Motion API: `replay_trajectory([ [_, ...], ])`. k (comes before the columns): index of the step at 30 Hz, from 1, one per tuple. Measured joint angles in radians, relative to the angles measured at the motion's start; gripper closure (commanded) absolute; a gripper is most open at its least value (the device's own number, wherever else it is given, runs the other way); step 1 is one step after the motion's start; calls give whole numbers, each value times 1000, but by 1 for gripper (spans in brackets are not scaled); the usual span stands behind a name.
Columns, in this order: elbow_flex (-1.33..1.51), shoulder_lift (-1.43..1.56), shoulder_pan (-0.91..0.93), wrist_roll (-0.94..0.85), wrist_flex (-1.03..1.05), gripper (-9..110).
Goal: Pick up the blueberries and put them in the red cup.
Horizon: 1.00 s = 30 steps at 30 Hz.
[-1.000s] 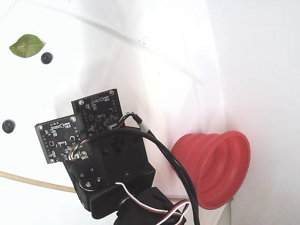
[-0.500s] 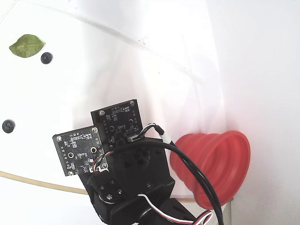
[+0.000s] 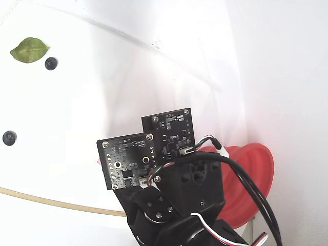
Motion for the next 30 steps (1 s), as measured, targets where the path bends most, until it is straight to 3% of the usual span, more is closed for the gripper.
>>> replay_trajectory([
  [30, 2, 327, 150, 29, 272, 91],
])
